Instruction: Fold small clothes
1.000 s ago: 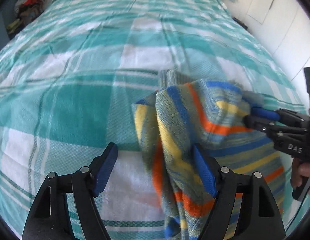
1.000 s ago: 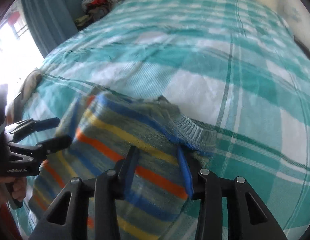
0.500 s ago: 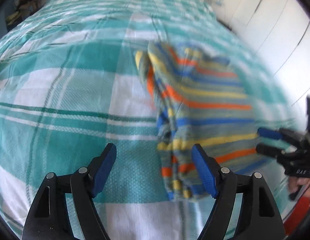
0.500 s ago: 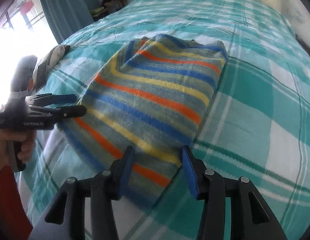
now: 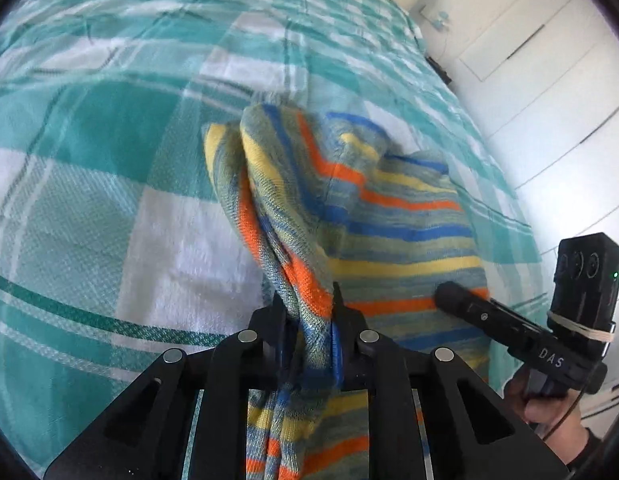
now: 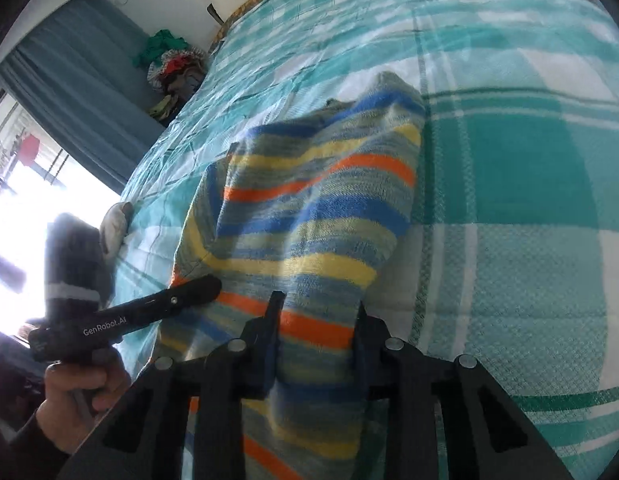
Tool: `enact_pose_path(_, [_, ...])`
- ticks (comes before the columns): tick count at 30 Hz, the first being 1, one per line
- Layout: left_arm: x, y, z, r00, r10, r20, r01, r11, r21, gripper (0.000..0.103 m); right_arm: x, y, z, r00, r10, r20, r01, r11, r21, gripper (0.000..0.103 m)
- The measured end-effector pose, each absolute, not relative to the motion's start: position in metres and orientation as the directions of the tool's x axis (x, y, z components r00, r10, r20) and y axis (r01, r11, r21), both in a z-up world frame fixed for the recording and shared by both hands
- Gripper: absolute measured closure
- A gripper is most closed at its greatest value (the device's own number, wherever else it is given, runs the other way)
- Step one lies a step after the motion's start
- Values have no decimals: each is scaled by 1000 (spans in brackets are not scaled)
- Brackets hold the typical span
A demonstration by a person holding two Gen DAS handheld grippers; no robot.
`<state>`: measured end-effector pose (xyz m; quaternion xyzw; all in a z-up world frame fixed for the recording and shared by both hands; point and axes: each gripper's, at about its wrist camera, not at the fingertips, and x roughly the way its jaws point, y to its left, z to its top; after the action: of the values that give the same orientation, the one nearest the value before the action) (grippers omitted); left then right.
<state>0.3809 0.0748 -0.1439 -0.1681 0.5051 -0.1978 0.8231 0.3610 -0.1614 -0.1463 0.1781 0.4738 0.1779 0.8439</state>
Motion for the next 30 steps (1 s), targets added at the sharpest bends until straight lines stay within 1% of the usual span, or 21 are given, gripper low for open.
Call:
enact_pose_path(5, [365,86,-72,521,-500,-691,231,863,-450,87,344,-148,-75,587,497,-639,-234,860,454,77])
enact_pose_path(7, [364,89,-55,540,-496,-680,246,866,-436,86,342,-149,-58,610,507,-609,-249,852,460,77])
enact_pose_path(8, [366,90,-54,540,-483,-689,250,874,-417,83,345,-147,-54,611,509,-606,-250,851,462,77])
enact_pose_path(9, [366,89,-58,528,-462,-712,244,886,-394,73,345,-147,-56,606,501,-618,-242,856,458,75])
enact_pose_path(10, [365,90,-69,509,-421,-751,221,907,-359,65,347,-147,-65,583,482,-654,-219,869,444,70])
enact_pose_path(11, [362,91,-81,490,-369,-790,192,929,-316,50,347,-148,-77,557,449,-698,-191,888,419,58])
enact_pose_path(12, [355,94,-94,474,-315,-823,159,949,-271,48,342,-150,-91,529,398,-750,-157,914,375,43])
enact_pose_path(13, [344,98,-105,464,-269,-844,138,963,-231,48,332,-154,-102,509,336,-792,-129,940,316,40])
enact_pose_path(14, [330,101,-110,464,-247,-850,136,969,-208,48,317,-158,-109,501,288,-816,-119,957,265,40])
enact_pose_path(16, [293,106,-111,484,-189,-854,129,981,-144,40,288,-163,-111,498,219,-839,-112,976,188,31])
enact_pose_path(17, [277,104,-107,499,-159,-852,125,986,-111,31,271,-163,-108,505,182,-844,-103,983,150,22])
enact_pose_path(18, [262,101,-100,520,-125,-845,119,990,-74,20,257,-163,-104,514,158,-843,-97,987,126,17])
enact_pose_path(19, [248,96,-91,548,-85,-832,106,994,-32,14,245,-162,-99,521,143,-841,-98,989,108,15])
enact_pose_path(20, [236,91,-80,578,-41,-815,87,996,12,5,231,-159,-92,533,125,-837,-98,991,86,11])
enact_pose_path(21, [221,85,-67,613,1,-790,63,997,50,4,223,-156,-83,543,113,-832,-97,993,71,7])
enact_pose_path(23, [202,79,-45,657,60,-752,13,996,91,3,204,-150,-64,569,93,-817,-95,994,47,0])
enact_pose_path(25, [186,77,-29,675,108,-730,-32,993,117,2,183,-143,-44,596,76,-799,-97,995,23,0])
enact_pose_path(28, [165,72,-11,716,184,-674,-88,981,174,1,165,-137,-22,628,42,-777,-79,997,-10,0])
enact_pose_path(30, [156,73,-6,705,175,-688,-85,983,162,1,157,-134,-11,634,27,-772,-68,997,-21,0])
